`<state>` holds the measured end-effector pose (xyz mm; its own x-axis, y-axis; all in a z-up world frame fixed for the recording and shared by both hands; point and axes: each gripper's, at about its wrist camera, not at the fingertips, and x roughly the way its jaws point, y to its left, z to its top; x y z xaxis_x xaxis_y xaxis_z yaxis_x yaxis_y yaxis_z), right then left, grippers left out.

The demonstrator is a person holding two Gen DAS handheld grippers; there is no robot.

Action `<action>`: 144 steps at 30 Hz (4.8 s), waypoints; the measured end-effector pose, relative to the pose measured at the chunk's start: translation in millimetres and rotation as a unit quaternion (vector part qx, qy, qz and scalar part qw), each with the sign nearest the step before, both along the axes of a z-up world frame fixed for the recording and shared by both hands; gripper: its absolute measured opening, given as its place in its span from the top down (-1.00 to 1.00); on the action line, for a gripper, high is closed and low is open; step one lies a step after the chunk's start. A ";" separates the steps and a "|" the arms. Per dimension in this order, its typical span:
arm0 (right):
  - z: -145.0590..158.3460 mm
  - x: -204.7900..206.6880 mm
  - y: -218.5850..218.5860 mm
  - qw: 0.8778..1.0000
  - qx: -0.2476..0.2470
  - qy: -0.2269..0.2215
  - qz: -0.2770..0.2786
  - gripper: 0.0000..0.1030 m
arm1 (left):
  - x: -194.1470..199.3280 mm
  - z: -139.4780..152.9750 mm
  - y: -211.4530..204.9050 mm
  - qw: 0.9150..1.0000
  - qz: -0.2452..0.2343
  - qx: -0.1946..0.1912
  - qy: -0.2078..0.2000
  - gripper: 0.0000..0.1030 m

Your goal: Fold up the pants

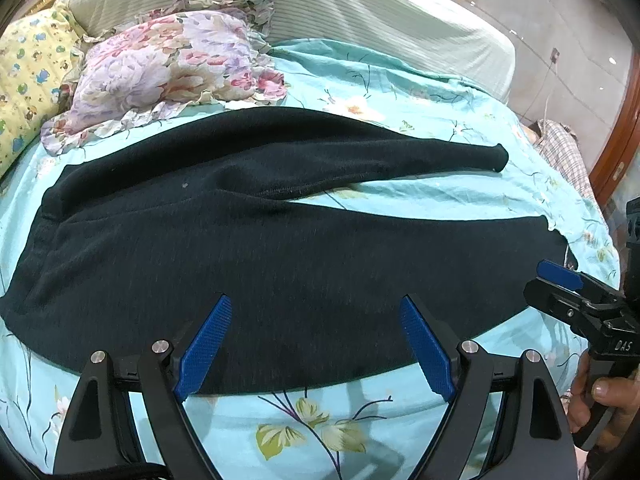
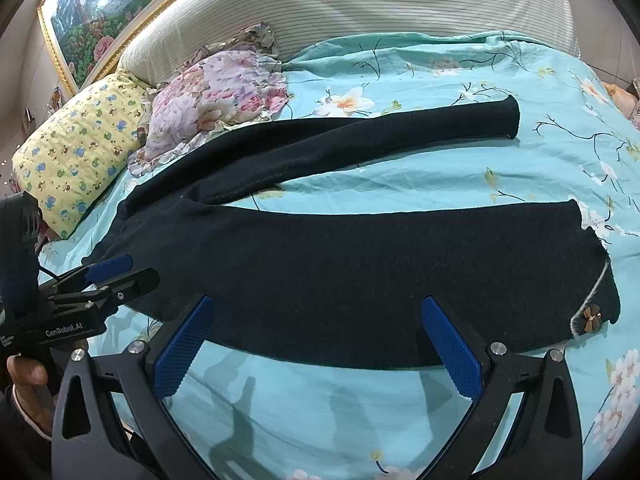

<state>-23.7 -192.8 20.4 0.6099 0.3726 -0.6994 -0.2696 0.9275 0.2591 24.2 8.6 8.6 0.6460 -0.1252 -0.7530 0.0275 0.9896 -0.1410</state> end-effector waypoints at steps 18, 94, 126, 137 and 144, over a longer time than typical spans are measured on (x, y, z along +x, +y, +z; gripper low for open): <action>26.5 43.5 -27.5 1.000 0.018 -0.005 -0.020 -1.00 | 61.0 22.8 -2.5 0.999 -0.043 0.010 -0.006 -0.68; 21.5 80.1 -168.9 0.998 0.060 -0.009 0.014 0.85 | 56.3 9.7 -56.9 0.957 -0.275 -0.076 0.057 0.92; 23.7 4.8 -185.5 0.997 0.030 -0.051 -0.044 -0.31 | 14.0 -21.2 -42.9 0.978 -0.166 -0.113 0.063 0.00; 44.1 -0.4 -119.2 0.993 0.093 -0.077 0.014 -0.31 | 2.1 -0.5 34.0 0.991 -0.043 -0.124 0.040 -0.05; 34.1 13.7 -42.8 0.989 0.100 -0.055 0.098 -0.31 | 5.3 8.5 101.7 0.988 0.063 -0.131 0.044 -0.22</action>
